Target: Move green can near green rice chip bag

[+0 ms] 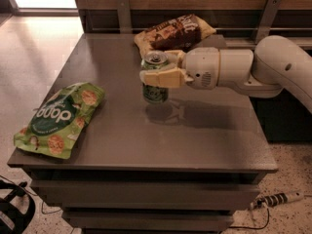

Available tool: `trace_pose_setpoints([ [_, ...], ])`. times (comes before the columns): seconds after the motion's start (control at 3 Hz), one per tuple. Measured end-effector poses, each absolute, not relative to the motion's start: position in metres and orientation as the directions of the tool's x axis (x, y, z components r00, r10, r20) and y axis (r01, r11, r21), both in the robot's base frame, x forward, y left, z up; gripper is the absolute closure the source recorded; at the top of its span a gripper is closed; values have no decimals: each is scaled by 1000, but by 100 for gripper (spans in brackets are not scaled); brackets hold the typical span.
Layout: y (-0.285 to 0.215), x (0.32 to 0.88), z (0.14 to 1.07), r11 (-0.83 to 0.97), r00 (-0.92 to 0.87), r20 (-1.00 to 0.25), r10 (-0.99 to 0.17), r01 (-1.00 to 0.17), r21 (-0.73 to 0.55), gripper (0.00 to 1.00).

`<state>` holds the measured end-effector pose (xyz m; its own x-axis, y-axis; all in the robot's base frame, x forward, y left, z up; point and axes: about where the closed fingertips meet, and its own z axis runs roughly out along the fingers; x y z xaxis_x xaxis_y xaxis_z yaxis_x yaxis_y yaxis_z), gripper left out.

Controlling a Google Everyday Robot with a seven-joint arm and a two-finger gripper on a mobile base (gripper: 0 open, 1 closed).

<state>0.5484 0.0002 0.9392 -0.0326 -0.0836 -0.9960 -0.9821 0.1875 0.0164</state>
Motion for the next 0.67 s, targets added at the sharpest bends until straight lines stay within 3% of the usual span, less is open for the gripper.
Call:
trace_pose_setpoints([
  [0.67, 14, 547, 925, 216, -56, -992, -109, -976, 32, 100],
])
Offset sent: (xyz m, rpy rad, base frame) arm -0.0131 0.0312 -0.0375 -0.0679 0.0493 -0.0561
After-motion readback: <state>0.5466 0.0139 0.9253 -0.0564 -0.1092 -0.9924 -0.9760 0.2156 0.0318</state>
